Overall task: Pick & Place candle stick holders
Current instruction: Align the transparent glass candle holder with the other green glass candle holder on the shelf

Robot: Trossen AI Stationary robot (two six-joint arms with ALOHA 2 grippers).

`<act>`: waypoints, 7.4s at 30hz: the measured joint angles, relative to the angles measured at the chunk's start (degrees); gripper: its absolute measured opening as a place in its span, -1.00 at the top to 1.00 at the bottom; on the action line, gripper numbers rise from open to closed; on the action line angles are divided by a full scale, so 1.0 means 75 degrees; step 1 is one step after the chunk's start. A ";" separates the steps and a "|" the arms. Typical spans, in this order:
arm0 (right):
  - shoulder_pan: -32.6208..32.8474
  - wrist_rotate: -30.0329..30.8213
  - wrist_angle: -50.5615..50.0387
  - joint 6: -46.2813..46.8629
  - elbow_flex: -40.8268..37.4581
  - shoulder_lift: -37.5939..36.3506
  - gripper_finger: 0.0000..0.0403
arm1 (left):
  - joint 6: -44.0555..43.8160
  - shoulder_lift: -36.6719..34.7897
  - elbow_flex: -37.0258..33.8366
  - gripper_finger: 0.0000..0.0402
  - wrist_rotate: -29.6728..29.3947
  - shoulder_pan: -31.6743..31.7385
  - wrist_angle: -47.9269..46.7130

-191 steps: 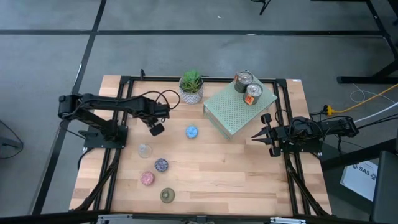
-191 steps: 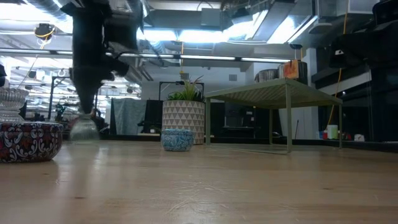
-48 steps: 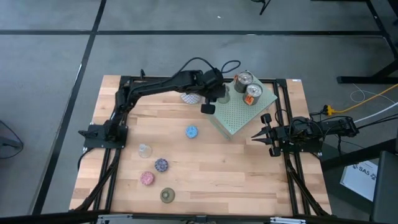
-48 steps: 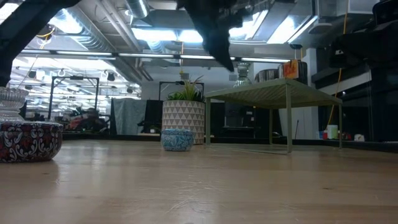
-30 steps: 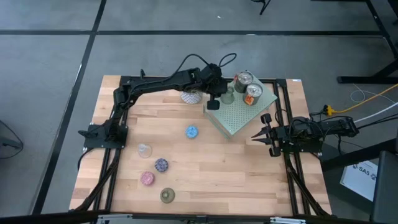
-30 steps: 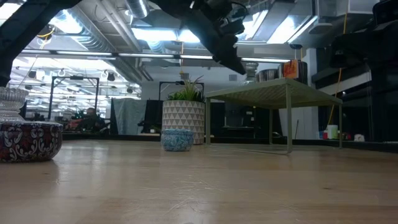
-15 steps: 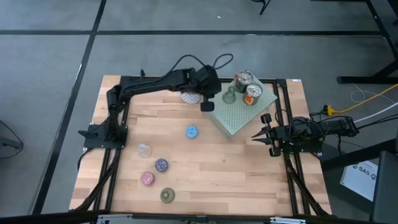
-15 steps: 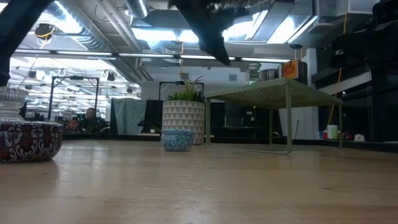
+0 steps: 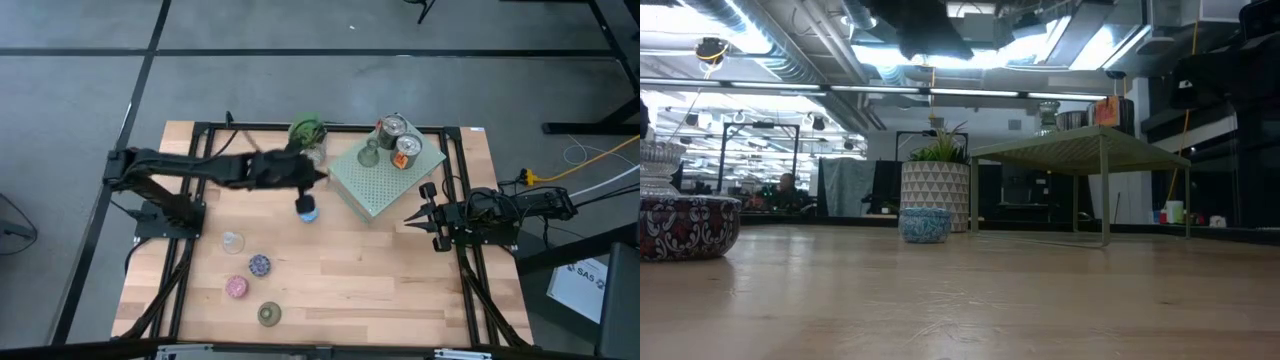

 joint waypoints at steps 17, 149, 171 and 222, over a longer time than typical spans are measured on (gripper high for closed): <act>0.0000 -0.0001 0.0000 0.0002 -0.0003 0.0000 0.78 | -0.2025 0.0161 -0.1182 0.92 -0.0121 -0.1623 0.1699; -0.0003 0.0000 0.0000 0.0000 0.0000 0.0000 0.78 | -0.8979 0.0358 -0.0756 0.99 0.0015 -0.3749 -0.8507; -0.0001 0.0000 0.0001 0.0001 -0.0001 0.0000 0.78 | -0.4993 0.0384 -0.0780 0.99 -0.0836 -0.2154 -0.5719; 0.0000 0.0000 0.0002 0.0002 -0.0002 0.0000 0.78 | -0.2038 0.0416 0.0123 0.99 -0.0310 -0.1892 -0.4408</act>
